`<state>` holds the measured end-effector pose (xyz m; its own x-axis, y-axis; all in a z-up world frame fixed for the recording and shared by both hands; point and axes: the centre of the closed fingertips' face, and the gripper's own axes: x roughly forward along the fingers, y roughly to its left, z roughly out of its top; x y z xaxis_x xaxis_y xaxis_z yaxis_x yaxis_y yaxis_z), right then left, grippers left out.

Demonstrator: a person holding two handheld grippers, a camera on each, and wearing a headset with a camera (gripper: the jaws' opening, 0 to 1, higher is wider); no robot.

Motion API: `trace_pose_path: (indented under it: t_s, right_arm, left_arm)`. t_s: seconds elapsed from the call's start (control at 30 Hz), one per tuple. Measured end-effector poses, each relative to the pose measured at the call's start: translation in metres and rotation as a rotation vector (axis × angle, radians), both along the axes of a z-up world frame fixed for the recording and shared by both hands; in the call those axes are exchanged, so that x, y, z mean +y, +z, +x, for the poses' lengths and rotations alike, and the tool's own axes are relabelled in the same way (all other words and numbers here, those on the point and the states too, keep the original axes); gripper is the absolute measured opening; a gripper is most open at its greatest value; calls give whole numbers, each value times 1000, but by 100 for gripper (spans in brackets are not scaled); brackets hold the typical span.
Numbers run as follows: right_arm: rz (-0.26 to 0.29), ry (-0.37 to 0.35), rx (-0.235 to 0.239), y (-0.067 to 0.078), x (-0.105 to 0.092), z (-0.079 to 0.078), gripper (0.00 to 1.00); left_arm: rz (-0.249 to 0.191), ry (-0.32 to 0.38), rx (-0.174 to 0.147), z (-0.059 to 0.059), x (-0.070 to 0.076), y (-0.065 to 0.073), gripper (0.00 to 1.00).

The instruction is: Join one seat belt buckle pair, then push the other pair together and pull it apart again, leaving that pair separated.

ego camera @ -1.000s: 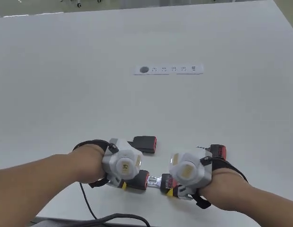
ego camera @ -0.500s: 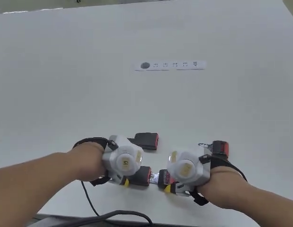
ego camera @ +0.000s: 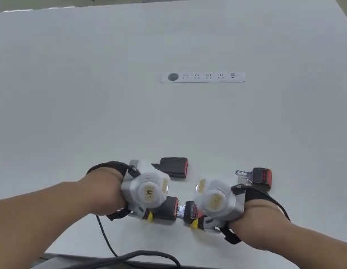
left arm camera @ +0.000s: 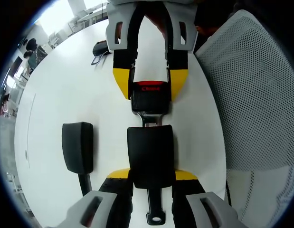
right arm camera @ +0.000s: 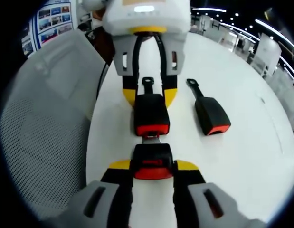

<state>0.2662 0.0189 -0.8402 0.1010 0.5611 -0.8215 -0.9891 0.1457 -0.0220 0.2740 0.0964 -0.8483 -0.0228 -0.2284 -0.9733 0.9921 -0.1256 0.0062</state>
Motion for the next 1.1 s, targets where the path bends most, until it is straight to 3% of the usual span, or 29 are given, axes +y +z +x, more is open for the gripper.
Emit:
trace_pose_path:
  t_s: [0.3,0.53,0.73,1.1]
  right_arm:
    - [20,-17,-6,0,12,-1,29]
    - [3,-15,-1,-3,11,1,30]
    - [15,13,-9,-3,9,2,30]
    - [42,19,-11,-1,6,0,30]
  left_arm:
    - [13,-10,-8,0,-1,0,31]
    - [20,-3,-9,0,0,0,31]
    - [-39,18,3,1,3,1,31]
    - [-36,27,8,1,2,1,30]
